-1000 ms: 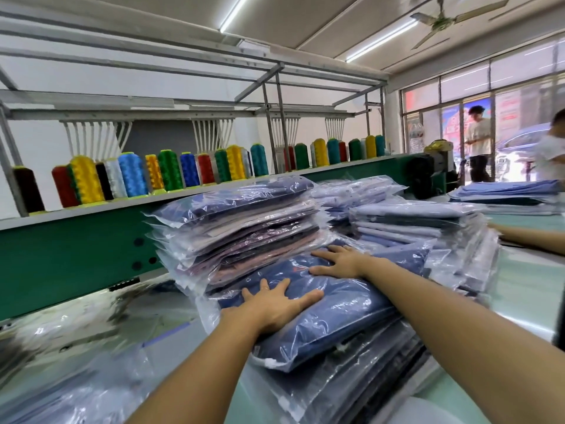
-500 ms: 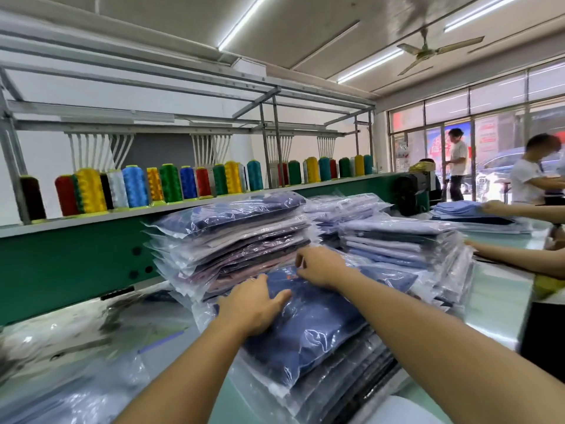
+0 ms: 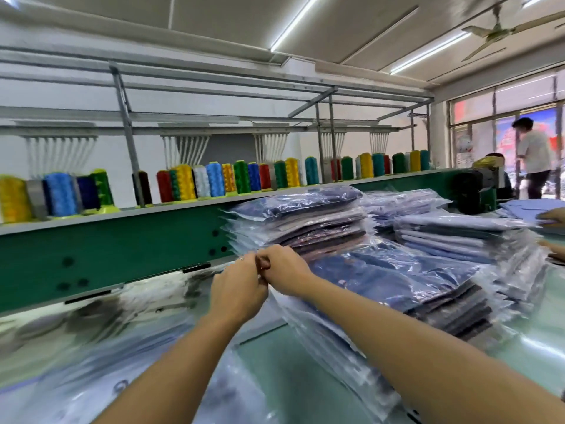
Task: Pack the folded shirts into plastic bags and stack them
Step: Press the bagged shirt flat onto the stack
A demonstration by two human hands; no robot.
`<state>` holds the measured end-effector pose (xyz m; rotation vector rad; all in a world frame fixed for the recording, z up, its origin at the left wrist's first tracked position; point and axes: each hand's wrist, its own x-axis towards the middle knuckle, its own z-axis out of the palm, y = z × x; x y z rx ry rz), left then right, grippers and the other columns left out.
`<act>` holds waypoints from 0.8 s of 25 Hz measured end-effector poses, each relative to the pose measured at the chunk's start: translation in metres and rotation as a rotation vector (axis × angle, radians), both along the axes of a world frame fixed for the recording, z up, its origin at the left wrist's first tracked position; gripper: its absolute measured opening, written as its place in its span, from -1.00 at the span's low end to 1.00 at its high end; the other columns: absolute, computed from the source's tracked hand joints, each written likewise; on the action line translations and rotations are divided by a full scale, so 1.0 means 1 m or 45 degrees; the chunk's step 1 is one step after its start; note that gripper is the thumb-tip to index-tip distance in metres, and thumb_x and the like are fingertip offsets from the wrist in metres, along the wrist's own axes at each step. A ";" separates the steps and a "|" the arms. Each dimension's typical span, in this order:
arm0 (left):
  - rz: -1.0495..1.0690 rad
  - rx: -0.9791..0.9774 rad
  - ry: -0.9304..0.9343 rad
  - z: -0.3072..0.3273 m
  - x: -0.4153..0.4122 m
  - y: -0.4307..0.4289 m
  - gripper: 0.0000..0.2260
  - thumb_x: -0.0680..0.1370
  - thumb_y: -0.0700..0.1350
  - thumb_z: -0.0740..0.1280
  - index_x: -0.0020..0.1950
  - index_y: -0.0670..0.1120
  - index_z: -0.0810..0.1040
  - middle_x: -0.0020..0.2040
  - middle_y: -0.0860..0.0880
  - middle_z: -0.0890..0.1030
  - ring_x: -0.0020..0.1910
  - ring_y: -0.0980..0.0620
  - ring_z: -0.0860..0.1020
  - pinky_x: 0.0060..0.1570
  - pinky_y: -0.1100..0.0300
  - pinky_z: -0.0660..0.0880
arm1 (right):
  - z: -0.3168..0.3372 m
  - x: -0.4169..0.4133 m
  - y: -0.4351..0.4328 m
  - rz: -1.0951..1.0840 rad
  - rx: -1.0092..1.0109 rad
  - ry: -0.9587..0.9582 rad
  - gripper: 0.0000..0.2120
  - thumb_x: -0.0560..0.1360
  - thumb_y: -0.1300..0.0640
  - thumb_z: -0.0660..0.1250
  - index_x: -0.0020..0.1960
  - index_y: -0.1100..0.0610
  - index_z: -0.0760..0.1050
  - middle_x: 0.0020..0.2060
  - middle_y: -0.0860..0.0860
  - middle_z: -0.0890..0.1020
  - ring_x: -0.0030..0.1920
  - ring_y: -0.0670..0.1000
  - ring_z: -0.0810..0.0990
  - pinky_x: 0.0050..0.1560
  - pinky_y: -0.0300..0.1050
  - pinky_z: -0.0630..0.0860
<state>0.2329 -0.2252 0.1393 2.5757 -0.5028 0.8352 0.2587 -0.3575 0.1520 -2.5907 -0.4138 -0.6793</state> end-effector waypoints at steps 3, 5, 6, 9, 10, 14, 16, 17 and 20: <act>0.043 -0.009 0.029 -0.004 -0.017 0.063 -0.87 0.52 -0.11 0.24 -0.19 0.05 0.33 -0.22 0.00 0.53 -0.11 -0.20 0.57 -0.25 0.03 0.44 | -0.006 -0.014 0.060 0.124 0.010 -0.002 -0.75 0.35 0.32 0.19 -0.43 0.10 0.22 -0.46 0.04 0.43 -0.34 0.14 0.38 -0.41 -0.03 0.26; 0.109 0.019 0.029 -0.009 -0.029 0.104 -0.91 0.56 -0.08 0.20 -0.14 0.02 0.44 -0.19 -0.03 0.58 -0.11 -0.20 0.58 -0.20 -0.02 0.53 | -0.015 -0.023 0.101 0.223 0.022 0.021 -0.72 0.34 0.33 0.18 -0.45 0.11 0.17 -0.49 0.03 0.36 -0.36 0.12 0.31 -0.40 0.03 0.23; 0.157 0.039 0.043 -0.014 -0.037 0.124 -0.90 0.57 -0.07 0.19 -0.09 0.00 0.48 -0.16 -0.05 0.61 -0.12 -0.19 0.58 -0.19 -0.04 0.55 | -0.022 -0.027 0.121 0.257 0.033 0.045 -0.71 0.35 0.33 0.19 -0.45 0.11 0.16 -0.49 0.04 0.35 -0.36 0.12 0.30 -0.37 0.05 0.25; 0.259 0.040 0.180 -0.038 -0.059 0.171 -0.94 0.52 -0.07 0.23 -0.10 0.01 0.48 -0.16 0.00 0.62 -0.15 -0.13 0.56 -0.29 0.05 0.49 | -0.050 -0.036 0.171 0.279 0.061 0.129 -0.70 0.37 0.32 0.19 -0.43 0.12 0.14 -0.49 0.04 0.30 -0.36 0.09 0.24 -0.35 -0.01 0.19; 0.311 0.039 0.263 -0.049 -0.067 0.187 -0.97 0.52 -0.05 0.26 -0.07 0.04 0.49 -0.12 0.02 0.62 -0.11 -0.11 0.57 -0.26 0.08 0.47 | -0.062 -0.040 0.187 0.312 0.067 0.152 -0.69 0.37 0.32 0.19 -0.42 0.11 0.12 -0.49 0.03 0.27 -0.35 0.07 0.20 -0.34 -0.02 0.14; 0.532 0.075 0.779 -0.109 -0.090 0.238 -0.48 0.51 0.25 0.34 0.34 -0.03 0.42 0.32 -0.07 0.51 0.29 -0.13 0.49 0.20 -0.02 0.48 | -0.115 -0.058 0.237 0.393 0.080 0.296 -0.64 0.33 0.35 0.18 -0.41 0.06 0.05 -0.51 -0.01 0.13 -0.34 0.04 0.13 -0.28 -0.03 0.07; 0.600 0.106 0.961 -0.140 -0.099 0.253 -0.20 0.43 0.43 0.30 0.49 -0.06 0.30 0.48 -0.11 0.36 0.46 -0.18 0.33 0.38 -0.09 0.34 | -0.141 -0.064 0.249 0.375 0.039 0.363 -0.70 0.32 0.31 0.19 -0.42 0.09 0.10 -0.50 0.01 0.19 -0.33 0.06 0.21 -0.31 -0.06 0.12; 0.602 0.116 0.971 -0.151 -0.101 0.258 -0.12 0.42 0.49 0.25 0.54 -0.06 0.24 0.55 -0.11 0.27 0.54 -0.18 0.23 0.46 -0.11 0.24 | -0.152 -0.066 0.251 0.364 0.027 0.385 -0.73 0.32 0.28 0.21 -0.41 0.10 0.14 -0.48 0.01 0.24 -0.33 0.06 0.26 -0.33 -0.06 0.14; 0.544 0.043 0.891 -0.171 -0.101 0.278 -0.09 0.46 0.52 0.16 0.64 0.01 0.09 0.66 -0.06 0.03 0.64 -0.10 -0.02 0.57 -0.08 -0.04 | -0.173 -0.071 0.250 0.336 -0.002 0.352 -0.76 0.40 0.16 0.29 -0.36 0.08 0.25 -0.40 -0.03 0.39 -0.31 0.03 0.40 -0.42 -0.11 0.19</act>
